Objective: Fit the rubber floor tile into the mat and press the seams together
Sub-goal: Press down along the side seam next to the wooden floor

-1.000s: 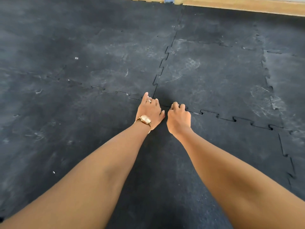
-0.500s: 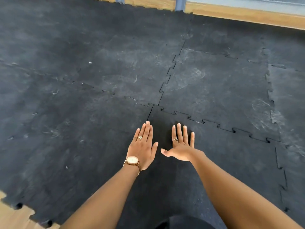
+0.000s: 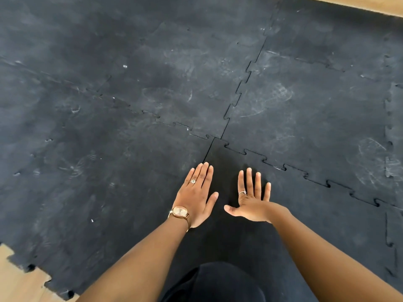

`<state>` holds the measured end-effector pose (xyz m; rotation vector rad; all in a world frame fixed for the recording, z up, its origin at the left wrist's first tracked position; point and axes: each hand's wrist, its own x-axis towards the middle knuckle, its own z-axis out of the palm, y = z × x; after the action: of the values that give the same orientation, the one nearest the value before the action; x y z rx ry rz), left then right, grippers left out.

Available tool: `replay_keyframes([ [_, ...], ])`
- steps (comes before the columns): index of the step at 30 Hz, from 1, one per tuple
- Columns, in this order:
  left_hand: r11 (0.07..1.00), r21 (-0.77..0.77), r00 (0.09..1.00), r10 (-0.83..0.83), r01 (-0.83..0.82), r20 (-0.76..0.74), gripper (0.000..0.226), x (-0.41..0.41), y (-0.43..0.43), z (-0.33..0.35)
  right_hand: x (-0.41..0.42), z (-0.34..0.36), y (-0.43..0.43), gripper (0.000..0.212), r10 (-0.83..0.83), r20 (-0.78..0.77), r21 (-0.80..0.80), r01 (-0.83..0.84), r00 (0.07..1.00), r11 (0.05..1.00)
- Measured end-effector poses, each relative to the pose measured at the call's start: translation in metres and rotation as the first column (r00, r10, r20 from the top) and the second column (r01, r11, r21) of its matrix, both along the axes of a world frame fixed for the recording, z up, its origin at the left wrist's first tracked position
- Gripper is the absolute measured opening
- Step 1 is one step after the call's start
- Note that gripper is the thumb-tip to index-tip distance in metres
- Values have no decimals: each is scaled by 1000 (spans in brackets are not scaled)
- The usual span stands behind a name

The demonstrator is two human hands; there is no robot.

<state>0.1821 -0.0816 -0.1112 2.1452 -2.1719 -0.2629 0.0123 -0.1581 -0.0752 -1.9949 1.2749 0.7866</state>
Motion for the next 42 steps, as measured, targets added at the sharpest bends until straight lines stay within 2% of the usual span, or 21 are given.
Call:
replay_keyframes([
  [12,1000,6,999,11,-11,44,67,0,1,-1,3,11,0,103,-5,-36,36,7,999,999],
  [15,998,20,998,56,-57,39,67,-5,3,1,3,14,1,100,-19,-21,27,20,1000,999],
  [19,974,-2,974,225,-225,13,69,-25,41,0,2,19,4,94,-42,-1,24,42,999,999],
  [22,975,-15,975,221,-221,26,68,-40,83,-2,2,25,5,81,-83,16,25,82,996,996],
  [24,975,-7,974,221,-220,47,67,-42,96,-1,5,26,7,81,-109,33,2,109,994,994],
  [27,983,4,980,182,-183,81,69,-38,100,3,9,23,18,89,-158,29,-64,160,987,985],
  [30,987,-6,983,159,-160,93,71,-34,101,4,24,24,25,108,-263,10,-95,263,965,960],
  [35,988,5,986,156,-156,58,72,-31,101,7,71,27,29,145,-531,59,-48,534,845,844],
  [38,988,18,987,154,-154,38,74,-29,100,7,83,20,28,155,-570,15,-70,570,821,819],
  [42,988,53,990,143,-142,1,80,-25,101,7,84,22,24,157,-566,-50,-74,562,823,824],
])
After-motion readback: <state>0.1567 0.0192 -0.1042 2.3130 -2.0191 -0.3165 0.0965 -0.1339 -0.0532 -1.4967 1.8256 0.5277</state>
